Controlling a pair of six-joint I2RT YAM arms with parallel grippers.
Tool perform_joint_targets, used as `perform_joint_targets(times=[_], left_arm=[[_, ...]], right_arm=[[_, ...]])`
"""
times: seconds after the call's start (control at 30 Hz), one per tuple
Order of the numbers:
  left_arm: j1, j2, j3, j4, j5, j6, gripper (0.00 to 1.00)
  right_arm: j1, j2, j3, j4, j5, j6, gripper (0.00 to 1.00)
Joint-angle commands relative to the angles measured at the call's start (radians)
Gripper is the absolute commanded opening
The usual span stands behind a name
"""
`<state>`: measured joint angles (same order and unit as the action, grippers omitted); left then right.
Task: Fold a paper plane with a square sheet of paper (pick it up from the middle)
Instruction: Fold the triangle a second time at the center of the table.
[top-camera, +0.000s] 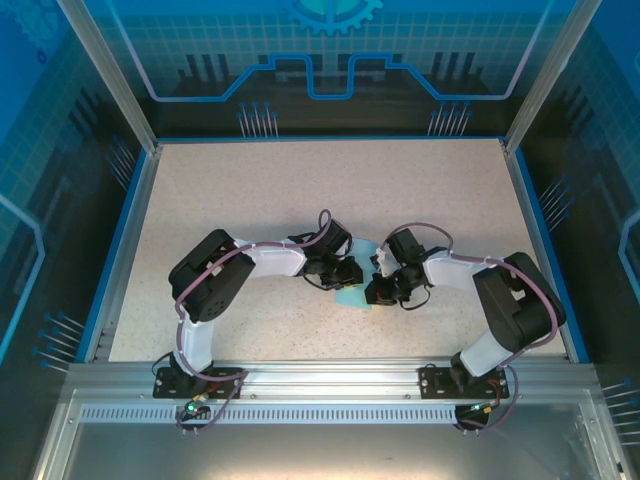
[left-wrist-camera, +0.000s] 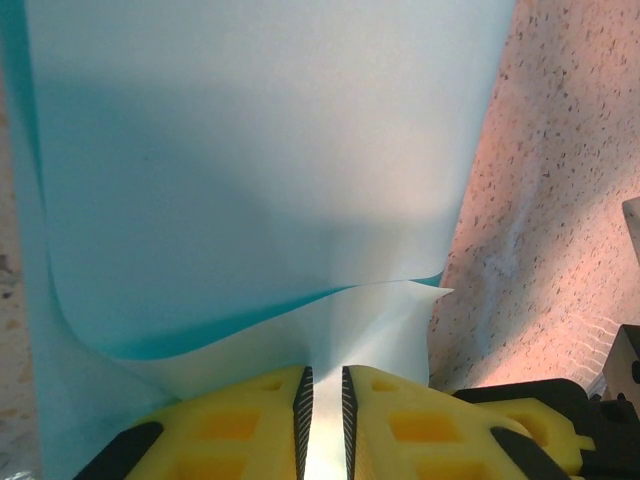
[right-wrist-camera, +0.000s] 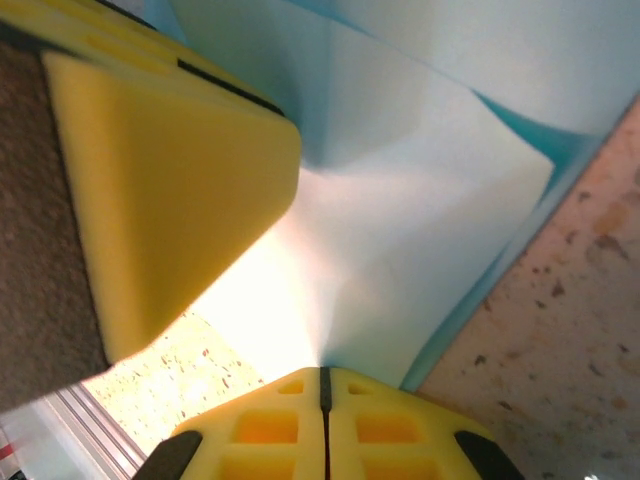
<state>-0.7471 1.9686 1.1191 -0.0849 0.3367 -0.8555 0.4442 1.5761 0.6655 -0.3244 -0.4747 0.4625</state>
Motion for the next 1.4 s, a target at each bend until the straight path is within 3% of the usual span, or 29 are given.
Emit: perform_joint_targets(times=[0.0, 0.53, 0.8, 1.03, 1.2, 1.37], left_arm=[[0.005, 0.038, 0.005, -0.084, -0.041, 0.024, 0.21], [0.005, 0.035, 0.004, -0.087, -0.047, 0.027, 0.21], [0.005, 0.032, -0.001, -0.08, -0.04, 0.028, 0.21], [0.004, 0.029, 0.005, -0.075, -0.036, 0.026, 0.21], [0.004, 0.027, 0.006, -0.073, -0.033, 0.023, 0.21], [0.004, 0.027, 0.01, -0.076, -0.036, 0.03, 0.21]], right_arm=[[0.001, -0.008, -0.048, -0.112, 0.025, 0.023, 0.07], [0.004, -0.135, -0.129, -0.106, 0.048, 0.053, 0.08], [0.03, -0.254, -0.066, -0.083, 0.068, 0.099, 0.12], [0.091, -0.102, 0.024, 0.046, 0.074, 0.157, 0.12], [0.075, 0.006, 0.023, 0.067, 0.117, 0.152, 0.1], [0.034, 0.013, -0.053, 0.092, 0.097, 0.143, 0.1]])
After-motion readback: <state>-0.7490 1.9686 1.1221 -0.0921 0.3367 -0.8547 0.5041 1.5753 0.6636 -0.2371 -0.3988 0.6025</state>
